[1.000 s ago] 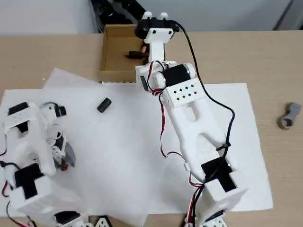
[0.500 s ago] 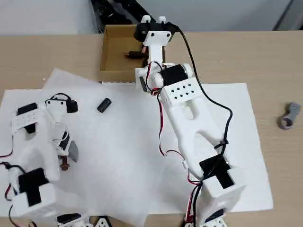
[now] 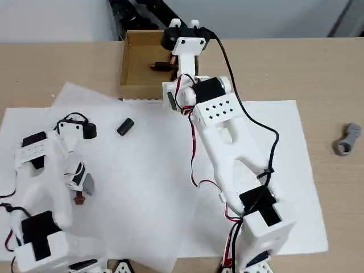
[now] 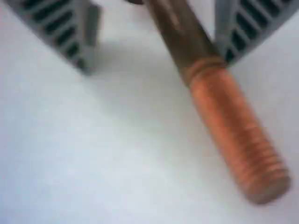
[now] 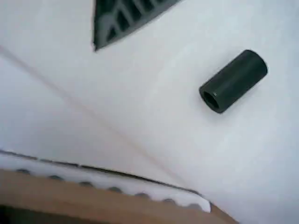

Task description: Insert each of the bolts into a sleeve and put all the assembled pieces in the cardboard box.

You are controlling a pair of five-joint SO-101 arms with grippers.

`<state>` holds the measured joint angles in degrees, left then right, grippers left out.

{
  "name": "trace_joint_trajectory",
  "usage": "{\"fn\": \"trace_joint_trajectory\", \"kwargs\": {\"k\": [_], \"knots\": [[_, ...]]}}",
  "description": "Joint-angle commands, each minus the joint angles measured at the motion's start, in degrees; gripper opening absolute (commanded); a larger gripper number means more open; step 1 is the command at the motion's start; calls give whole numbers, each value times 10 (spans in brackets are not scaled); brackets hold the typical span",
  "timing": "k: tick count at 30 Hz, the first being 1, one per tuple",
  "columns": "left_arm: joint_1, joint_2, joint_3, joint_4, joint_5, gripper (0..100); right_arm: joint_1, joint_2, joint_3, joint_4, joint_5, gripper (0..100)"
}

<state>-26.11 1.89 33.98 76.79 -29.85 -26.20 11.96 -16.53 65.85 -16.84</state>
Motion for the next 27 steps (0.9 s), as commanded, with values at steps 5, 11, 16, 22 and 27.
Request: {"fn": "trace_joint_trajectory", "kwargs": {"k": [5,11,16,22,27], "knots": [[-3,-2,-49,-16,-59,5,10,-7,-26,-3,-2,184],[-2,-2,-153,74,-123,5,15,-8,-26,1,-3,184],[-2,-2,-226,170,-198,5,15,-8,-26,-1,-3,184],[-1,-2,-276,236,-272,6,15,-8,-26,-2,-3,184],[-2,-2,-307,236,-274,6,15,-8,-27,-3,-2,184]]}}
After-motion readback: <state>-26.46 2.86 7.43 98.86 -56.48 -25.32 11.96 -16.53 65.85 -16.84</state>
